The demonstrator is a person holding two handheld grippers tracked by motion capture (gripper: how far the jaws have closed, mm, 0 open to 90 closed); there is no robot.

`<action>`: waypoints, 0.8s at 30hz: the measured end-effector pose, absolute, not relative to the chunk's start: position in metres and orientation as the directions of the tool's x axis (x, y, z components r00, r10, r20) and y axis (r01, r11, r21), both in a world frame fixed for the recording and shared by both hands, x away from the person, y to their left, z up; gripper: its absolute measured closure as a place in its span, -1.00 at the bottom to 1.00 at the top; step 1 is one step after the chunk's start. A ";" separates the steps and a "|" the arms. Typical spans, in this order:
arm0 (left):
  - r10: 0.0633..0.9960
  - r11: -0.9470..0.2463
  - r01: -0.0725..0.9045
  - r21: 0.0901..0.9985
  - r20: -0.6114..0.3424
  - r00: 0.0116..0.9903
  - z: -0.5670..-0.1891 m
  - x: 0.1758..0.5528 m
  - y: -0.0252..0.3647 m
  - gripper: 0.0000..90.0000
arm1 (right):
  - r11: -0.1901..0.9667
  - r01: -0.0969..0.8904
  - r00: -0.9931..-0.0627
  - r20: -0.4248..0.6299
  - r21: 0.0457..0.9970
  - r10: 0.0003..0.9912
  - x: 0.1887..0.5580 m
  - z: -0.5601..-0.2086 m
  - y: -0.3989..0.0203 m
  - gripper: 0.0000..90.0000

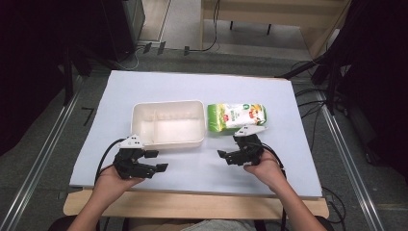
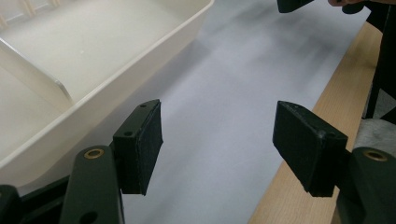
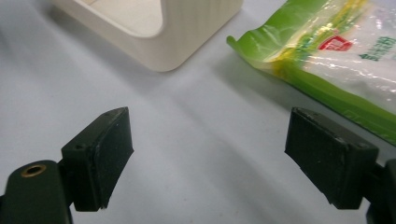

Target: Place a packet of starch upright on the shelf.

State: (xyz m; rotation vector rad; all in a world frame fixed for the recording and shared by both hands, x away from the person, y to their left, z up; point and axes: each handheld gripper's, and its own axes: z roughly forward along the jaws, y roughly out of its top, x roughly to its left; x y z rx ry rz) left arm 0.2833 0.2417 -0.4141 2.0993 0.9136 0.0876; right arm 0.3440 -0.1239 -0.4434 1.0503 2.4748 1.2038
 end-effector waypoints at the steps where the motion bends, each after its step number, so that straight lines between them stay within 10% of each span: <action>1: 0.635 -0.396 0.578 0.714 -0.241 0.734 -0.414 0.283 0.242 -0.25 | 0.417 0.514 -0.733 0.130 0.750 0.668 0.344 -0.444 -0.124 -0.65; 24: 0.631 -0.402 0.572 0.715 -0.236 0.739 -0.415 0.283 0.240 -0.25 | 0.420 0.521 -0.744 0.155 0.743 0.650 0.346 -0.442 -0.130 -0.63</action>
